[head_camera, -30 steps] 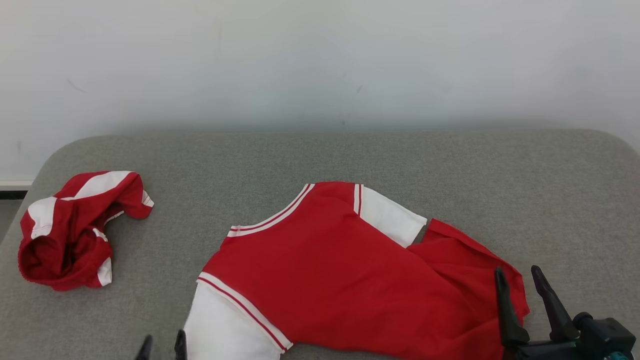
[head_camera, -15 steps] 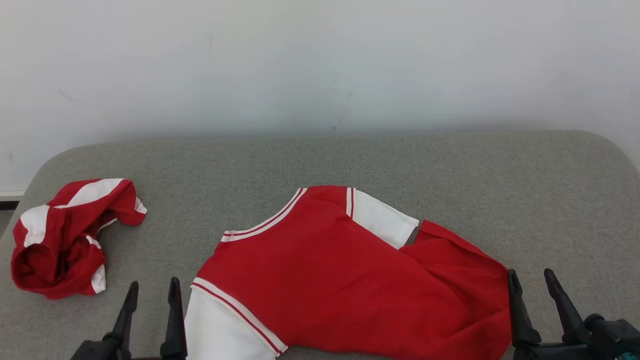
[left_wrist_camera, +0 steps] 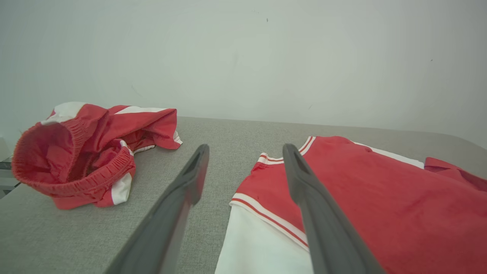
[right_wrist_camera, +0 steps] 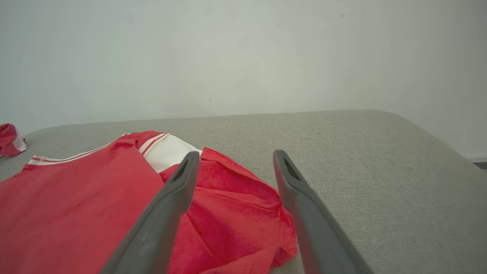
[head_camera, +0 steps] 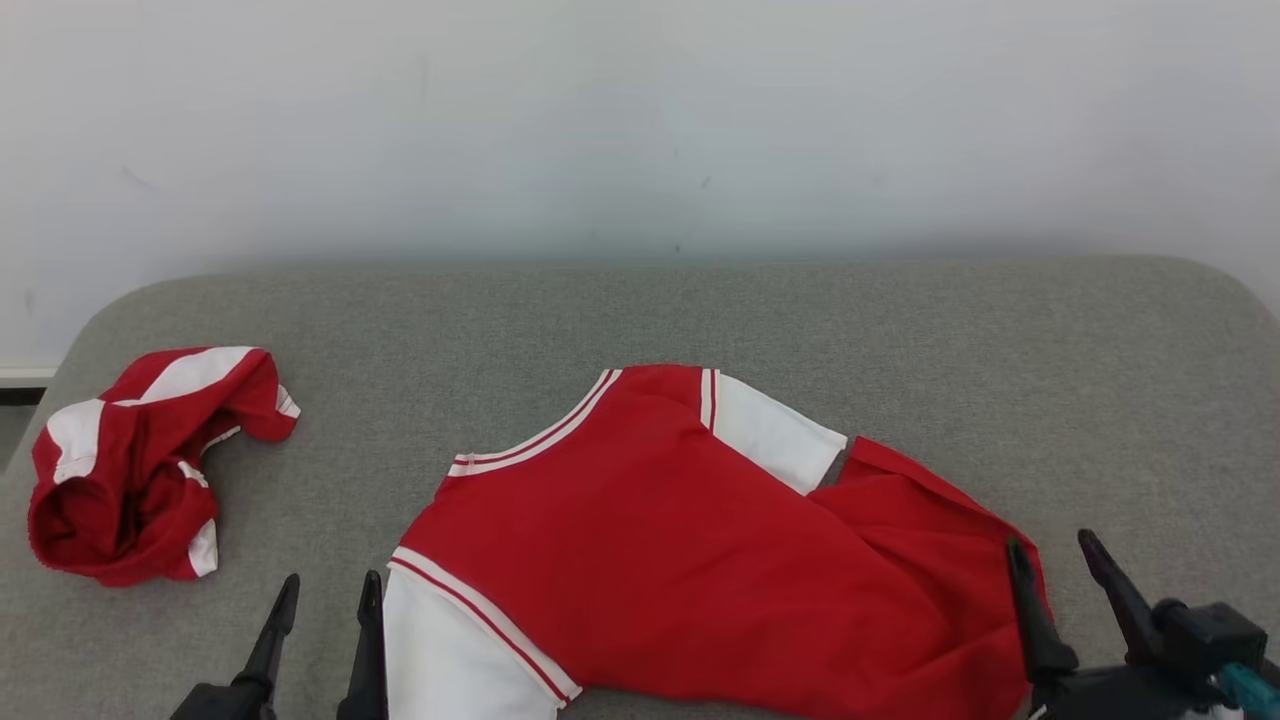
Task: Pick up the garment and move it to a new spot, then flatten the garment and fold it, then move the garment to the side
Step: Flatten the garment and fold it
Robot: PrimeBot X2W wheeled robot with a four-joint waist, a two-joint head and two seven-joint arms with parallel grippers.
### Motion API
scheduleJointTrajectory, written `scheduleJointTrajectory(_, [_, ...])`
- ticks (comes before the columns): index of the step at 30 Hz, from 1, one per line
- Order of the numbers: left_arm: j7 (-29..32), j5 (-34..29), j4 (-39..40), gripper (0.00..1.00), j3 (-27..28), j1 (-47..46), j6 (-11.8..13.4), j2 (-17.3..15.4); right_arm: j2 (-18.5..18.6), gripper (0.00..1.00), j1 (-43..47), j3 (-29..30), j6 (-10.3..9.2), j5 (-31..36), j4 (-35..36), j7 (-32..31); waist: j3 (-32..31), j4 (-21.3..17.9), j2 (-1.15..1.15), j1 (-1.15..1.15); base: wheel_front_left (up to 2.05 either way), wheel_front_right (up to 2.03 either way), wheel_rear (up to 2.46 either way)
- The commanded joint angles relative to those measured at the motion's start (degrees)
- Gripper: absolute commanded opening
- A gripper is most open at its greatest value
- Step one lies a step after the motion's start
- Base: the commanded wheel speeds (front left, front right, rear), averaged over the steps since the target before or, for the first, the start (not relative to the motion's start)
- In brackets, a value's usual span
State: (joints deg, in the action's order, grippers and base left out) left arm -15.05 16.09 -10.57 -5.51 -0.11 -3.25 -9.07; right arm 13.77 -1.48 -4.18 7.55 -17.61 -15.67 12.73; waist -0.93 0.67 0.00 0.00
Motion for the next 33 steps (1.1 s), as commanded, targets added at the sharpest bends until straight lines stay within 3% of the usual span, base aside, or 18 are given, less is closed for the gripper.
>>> scheduleJointTrajectory(1, [-0.17, -0.57, -0.08, 1.00, 0.07, -0.37, -0.18, 0.24, 0.61, 1.00, -1.05, -0.23, -0.14, 0.15, -0.09, -0.13, 0.25, 0.47, 0.00, 0.00, 0.00, 0.00, 0.00])
scheduleJointTrajectory(13, [-0.18, -0.88, -1.16, 1.00, -0.65, -2.80, -1.15, 2.41, 7.62, 1.00, -19.40, -10.21, -0.14, 0.11, -15.41, -8.28, 3.59, 5.60, 0.00, 0.00, 0.00, 0.00, 0.00])
scheduleJointTrajectory(27, [-0.18, -1.65, -2.46, 1.00, -0.58, -5.26, -2.17, 4.38, 8.20, 0.99, -31.41, -21.59, -0.14, -4.43, -37.10, -12.31, 6.35, 9.21, 0.00, 0.00, 0.00, 0.00, 0.00])
scheduleJointTrajectory(28, [-0.18, -1.56, -2.52, 1.00, -0.53, -5.34, -2.20, 4.48, 7.98, 0.34, -31.91, -22.11, -0.14, -4.98, -38.25, -12.83, 6.35, 9.15, 0.00, 0.00, 0.00, 0.00, 0.00])
scheduleJointTrajectory(29, [-0.18, -1.62, -2.62, 1.00, -0.48, -5.44, -2.12, 4.58, 7.84, 0.00, -32.47, -22.75, -0.14, -5.50, -39.10, -12.99, 6.32, 9.09, 0.00, 0.00, 0.00, 0.00, 0.00])
scheduleJointTrajectory(33, [-0.18, -1.82, -3.14, 1.00, -0.20, -5.67, -2.27, 4.82, 8.53, 0.00, -35.54, -22.65, -0.14, -8.39, -39.87, -8.69, 6.01, 8.63, 0.00, 0.00, 0.00, 0.00, 0.00])
